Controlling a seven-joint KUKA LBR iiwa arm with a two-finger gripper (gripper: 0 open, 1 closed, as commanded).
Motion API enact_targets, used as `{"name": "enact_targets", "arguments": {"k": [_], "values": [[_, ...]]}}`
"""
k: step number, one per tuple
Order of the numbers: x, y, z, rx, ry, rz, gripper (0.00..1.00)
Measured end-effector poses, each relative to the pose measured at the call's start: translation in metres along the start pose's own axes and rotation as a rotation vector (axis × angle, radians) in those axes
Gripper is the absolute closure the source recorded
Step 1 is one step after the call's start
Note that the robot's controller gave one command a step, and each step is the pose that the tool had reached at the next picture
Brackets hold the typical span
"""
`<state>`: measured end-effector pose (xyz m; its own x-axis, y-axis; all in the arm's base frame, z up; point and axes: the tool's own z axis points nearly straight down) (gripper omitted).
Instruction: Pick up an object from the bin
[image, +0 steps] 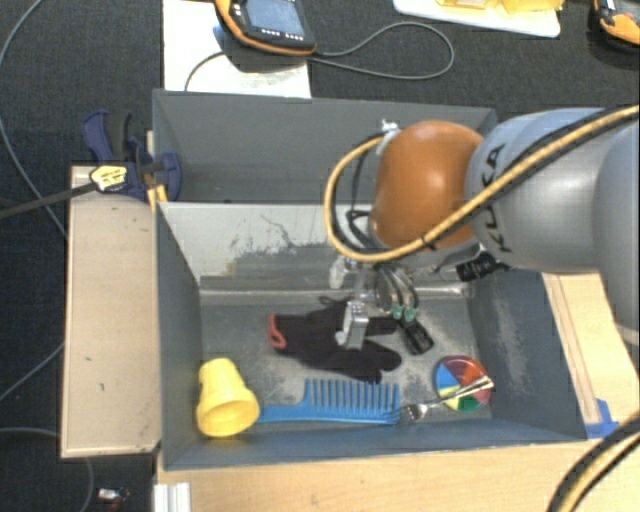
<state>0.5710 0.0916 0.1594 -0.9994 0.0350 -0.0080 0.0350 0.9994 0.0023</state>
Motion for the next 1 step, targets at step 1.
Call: {"name": "enact_targets", "arguments": {"k": [1], "values": [[0.0145,-0.0357,-0.0006,-0.003,-0.007,-0.037,0.00]]}}
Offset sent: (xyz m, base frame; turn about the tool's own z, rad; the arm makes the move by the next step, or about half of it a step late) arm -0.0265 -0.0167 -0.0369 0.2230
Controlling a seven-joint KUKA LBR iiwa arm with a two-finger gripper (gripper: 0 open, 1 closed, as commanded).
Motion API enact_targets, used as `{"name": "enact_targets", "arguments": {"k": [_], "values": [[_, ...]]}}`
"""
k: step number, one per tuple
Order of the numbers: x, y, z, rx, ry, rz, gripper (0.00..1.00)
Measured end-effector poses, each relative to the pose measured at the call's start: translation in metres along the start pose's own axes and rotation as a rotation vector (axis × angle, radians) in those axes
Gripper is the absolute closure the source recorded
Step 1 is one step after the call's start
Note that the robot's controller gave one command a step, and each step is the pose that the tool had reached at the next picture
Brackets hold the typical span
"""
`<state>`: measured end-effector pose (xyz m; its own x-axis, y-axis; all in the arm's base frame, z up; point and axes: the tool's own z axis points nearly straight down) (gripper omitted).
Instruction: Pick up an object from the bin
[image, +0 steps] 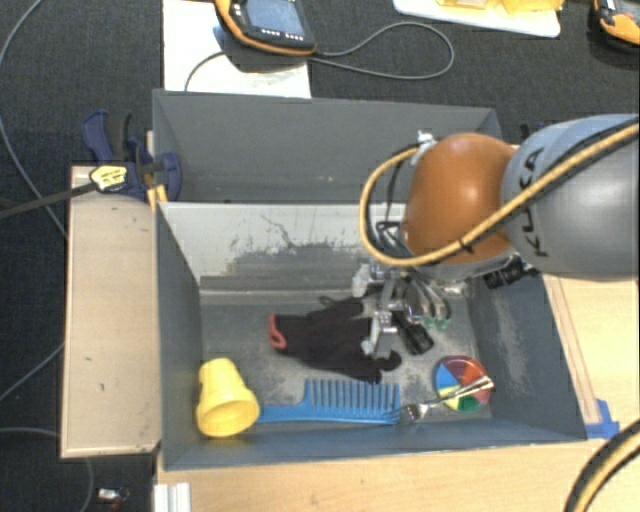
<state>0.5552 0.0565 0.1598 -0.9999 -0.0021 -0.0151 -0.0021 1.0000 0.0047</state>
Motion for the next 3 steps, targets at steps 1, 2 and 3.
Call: {"name": "enact_targets", "arguments": {"k": [1,2,3], "values": [[0.010,0.018,0.038,0.004,0.009,0.260,0.00],[0.004,0.024,0.092,0.001,-0.003,0.201,0.00],[0.005,0.023,0.089,0.000,-0.004,0.408,1.00]]}}
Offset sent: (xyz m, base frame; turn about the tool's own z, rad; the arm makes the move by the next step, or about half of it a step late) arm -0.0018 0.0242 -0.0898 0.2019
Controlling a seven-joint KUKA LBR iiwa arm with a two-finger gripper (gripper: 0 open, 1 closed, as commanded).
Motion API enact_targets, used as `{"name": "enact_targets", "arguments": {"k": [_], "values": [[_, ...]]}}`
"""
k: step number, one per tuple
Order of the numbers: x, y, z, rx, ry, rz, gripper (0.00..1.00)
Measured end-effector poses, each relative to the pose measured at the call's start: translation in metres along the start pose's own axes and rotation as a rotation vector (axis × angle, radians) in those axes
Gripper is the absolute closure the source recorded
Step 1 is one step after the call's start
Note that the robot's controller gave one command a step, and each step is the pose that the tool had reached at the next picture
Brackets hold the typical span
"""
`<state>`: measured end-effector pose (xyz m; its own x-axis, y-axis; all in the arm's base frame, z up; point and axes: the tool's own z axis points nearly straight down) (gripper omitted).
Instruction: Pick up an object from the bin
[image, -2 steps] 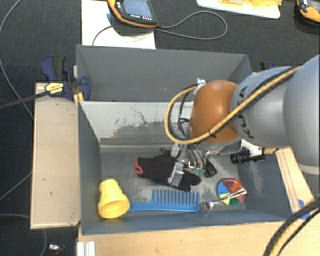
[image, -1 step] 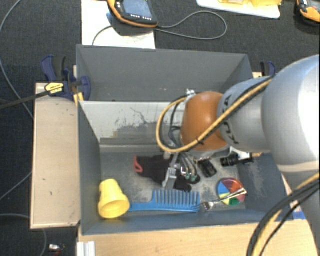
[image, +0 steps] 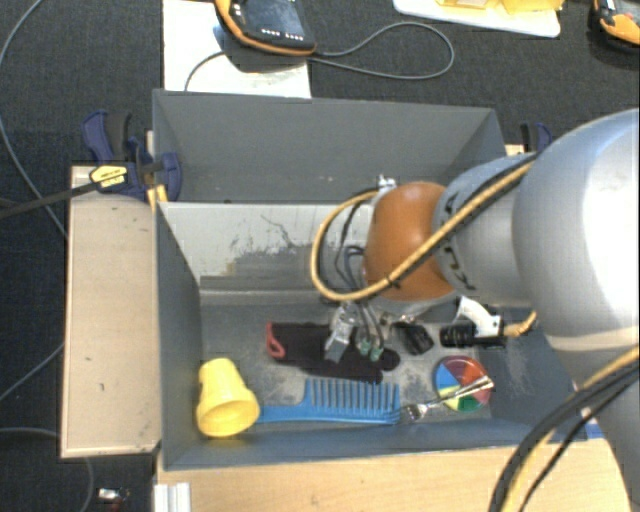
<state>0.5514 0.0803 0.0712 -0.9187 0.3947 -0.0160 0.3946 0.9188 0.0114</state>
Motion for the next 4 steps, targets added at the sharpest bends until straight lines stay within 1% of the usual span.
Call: {"name": "enact_targets", "arguments": {"k": [1,2,3,4], "values": [[0.000,0.000,0.000,0.000,0.000,0.001,1.00],[0.002,-0.002,-0.028,0.006,0.010,0.001,1.00],[0.001,-0.001,-0.076,0.005,0.008,-0.003,1.00],[-0.001,0.000,-0.114,0.004,0.006,-0.005,1.00]]}}
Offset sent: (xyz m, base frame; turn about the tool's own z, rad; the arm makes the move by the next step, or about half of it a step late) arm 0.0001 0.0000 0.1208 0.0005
